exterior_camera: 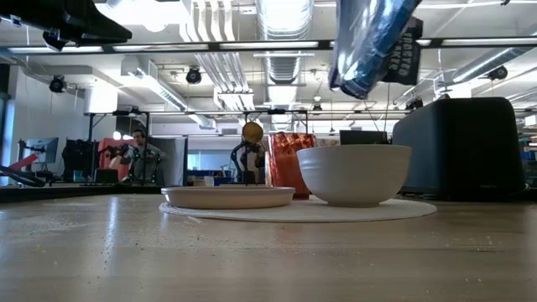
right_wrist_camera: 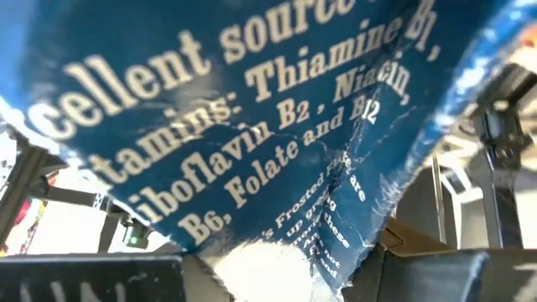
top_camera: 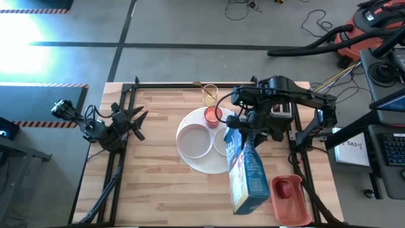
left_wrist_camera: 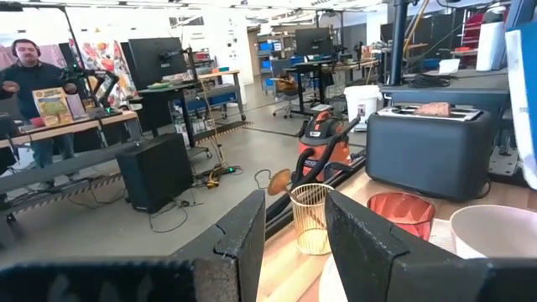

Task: Arrange a breakfast setting
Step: Pour the cereal from the cereal box into the white bowl

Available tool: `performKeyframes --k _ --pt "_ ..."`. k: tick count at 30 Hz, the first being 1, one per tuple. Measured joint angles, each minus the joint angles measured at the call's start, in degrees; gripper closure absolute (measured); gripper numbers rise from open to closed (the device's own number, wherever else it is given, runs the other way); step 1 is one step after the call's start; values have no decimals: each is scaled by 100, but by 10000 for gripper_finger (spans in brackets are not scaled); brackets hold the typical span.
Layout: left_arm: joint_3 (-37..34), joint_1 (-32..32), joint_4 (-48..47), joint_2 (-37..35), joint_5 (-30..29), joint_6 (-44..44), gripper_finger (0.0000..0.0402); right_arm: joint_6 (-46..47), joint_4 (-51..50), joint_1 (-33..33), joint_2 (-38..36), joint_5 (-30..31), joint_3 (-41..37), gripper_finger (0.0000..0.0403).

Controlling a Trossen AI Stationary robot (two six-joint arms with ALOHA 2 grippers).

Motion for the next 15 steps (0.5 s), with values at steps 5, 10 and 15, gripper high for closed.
performKeyframes --k 5,10,15 --pt "0 -2 -25 0 0 0 292 49 -7 -57 0 -362 -136 283" --pt "0 -4 -37 0 -2 0 292 -74 5 -212 0 -417 -263 283" --pt "0 -4 -119 0 -2 0 292 -413 -4 -445 0 -493 -464 283"
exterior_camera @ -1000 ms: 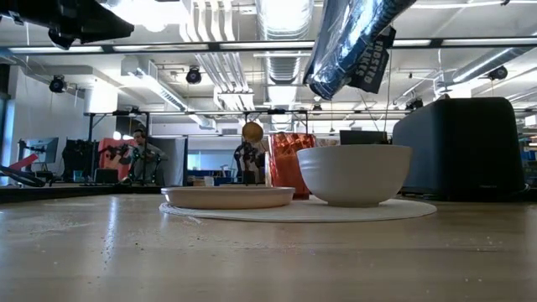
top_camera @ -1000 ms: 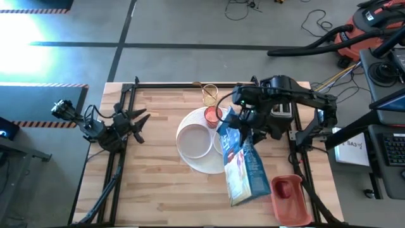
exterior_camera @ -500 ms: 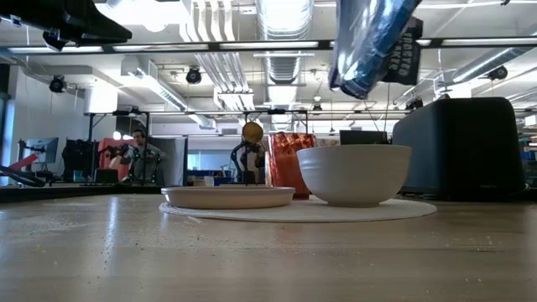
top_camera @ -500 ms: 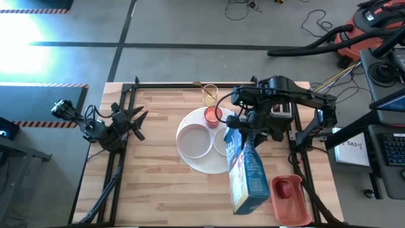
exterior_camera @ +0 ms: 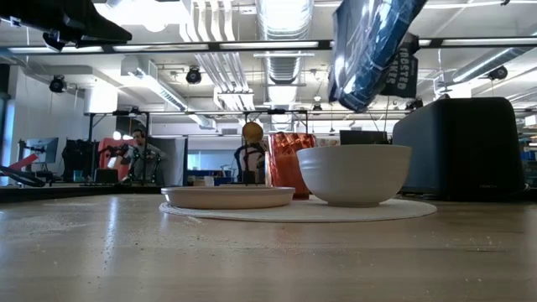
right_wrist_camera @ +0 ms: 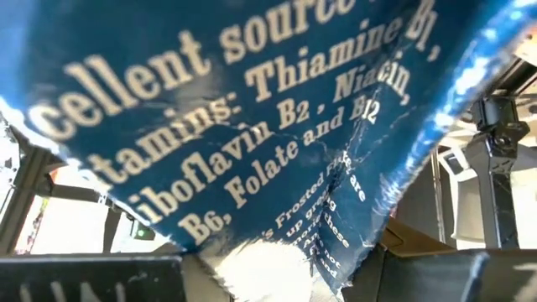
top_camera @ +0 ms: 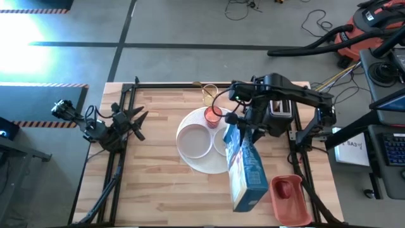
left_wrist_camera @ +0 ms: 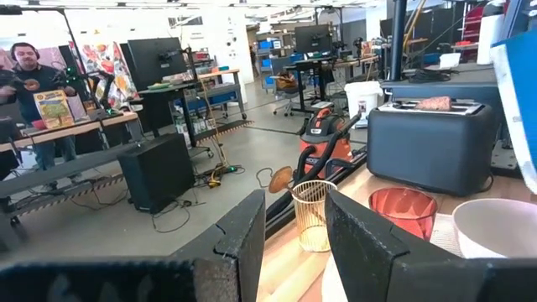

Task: Arrange a breakfast setting
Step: Pour the cereal from the cereal box into the white bowl

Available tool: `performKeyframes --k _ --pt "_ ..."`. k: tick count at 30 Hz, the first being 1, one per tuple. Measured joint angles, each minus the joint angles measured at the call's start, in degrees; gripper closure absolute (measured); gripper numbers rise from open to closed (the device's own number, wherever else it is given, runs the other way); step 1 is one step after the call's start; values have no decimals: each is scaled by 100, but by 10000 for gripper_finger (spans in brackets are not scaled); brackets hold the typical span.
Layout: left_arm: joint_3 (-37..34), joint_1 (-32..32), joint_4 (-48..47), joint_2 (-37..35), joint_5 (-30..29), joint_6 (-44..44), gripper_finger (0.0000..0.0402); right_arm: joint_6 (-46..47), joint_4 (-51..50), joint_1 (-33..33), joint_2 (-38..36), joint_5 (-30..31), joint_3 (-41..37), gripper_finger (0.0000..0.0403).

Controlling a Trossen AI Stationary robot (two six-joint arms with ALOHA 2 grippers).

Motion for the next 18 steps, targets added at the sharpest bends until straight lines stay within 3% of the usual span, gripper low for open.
performKeyframes --k 10,18 --pt "0 0 -43 0 0 0 292 -600 7 -343 0 -500 -548 283" --pt "0 0 -45 0 0 0 292 -864 9 -433 -13 -516 -684 283"
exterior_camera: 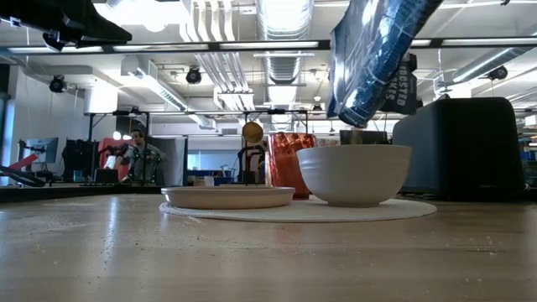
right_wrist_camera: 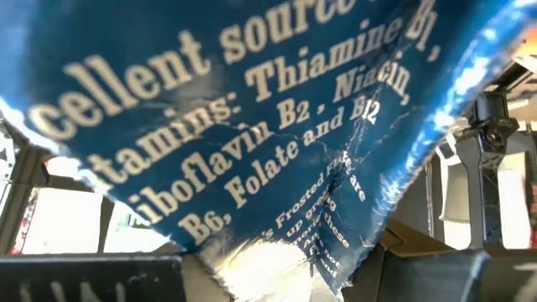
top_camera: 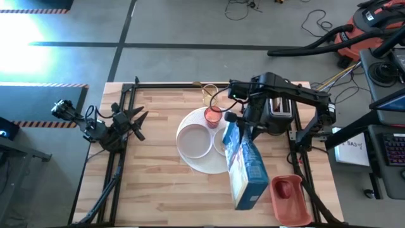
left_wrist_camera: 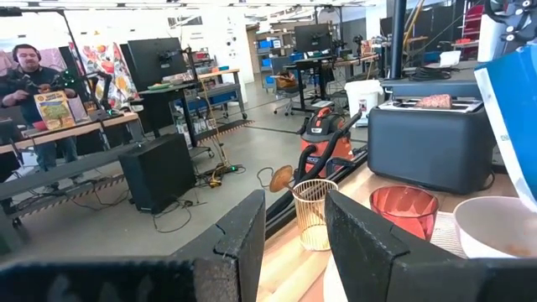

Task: Arrange a breakfast setting
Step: Pour the cereal from the cereal box into the white bowl

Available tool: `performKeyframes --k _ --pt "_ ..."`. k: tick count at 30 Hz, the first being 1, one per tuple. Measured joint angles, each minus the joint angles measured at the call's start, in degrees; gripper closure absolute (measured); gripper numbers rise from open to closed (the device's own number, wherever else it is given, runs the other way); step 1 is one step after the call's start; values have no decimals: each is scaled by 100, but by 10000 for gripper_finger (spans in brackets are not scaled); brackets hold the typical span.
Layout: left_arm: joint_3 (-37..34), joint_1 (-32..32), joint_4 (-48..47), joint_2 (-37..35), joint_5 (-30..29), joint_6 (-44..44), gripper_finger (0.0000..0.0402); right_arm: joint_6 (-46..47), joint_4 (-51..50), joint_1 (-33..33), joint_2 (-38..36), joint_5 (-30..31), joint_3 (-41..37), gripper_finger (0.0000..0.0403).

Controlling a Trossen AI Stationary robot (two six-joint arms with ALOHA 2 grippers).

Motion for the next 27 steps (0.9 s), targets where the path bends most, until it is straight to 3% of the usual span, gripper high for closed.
performKeyframes --k 27 --pt "0 0 -55 0 0 0 292 -444 -7 -212 -62 1 -205 283"
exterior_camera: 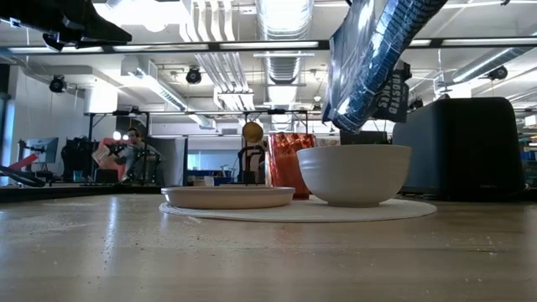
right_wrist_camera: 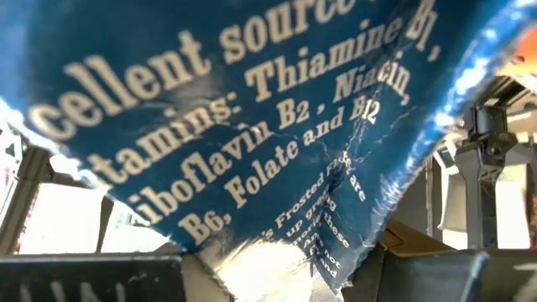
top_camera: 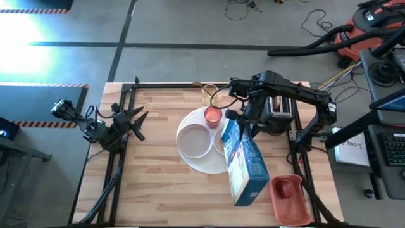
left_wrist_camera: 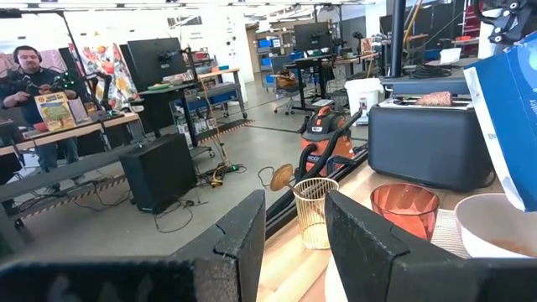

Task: Arrange a breakfast setting
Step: Pour the cereal from the cereal box into the white bowl

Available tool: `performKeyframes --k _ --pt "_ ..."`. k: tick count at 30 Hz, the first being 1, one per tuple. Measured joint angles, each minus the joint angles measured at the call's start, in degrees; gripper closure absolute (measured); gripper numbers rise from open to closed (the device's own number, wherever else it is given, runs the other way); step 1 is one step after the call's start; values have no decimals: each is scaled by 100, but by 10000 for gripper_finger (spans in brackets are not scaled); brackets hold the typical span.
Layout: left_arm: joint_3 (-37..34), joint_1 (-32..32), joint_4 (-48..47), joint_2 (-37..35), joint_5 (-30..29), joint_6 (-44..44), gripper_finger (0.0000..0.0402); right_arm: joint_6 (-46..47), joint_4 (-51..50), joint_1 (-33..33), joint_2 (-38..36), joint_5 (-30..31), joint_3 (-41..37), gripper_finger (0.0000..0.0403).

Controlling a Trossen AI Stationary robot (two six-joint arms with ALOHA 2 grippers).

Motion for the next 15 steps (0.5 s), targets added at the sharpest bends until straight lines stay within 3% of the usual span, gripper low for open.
performKeyframes --k 5,9,15 --pt "0 0 -2 0 0 0 292 291 1 0 0 -4 0 283" --pt "0 0 -38 0 0 0 292 -244 5 0 0 5 0 283" --pt "0 0 -39 0 2 -15 292 234 1 -26 2 38 0 283"
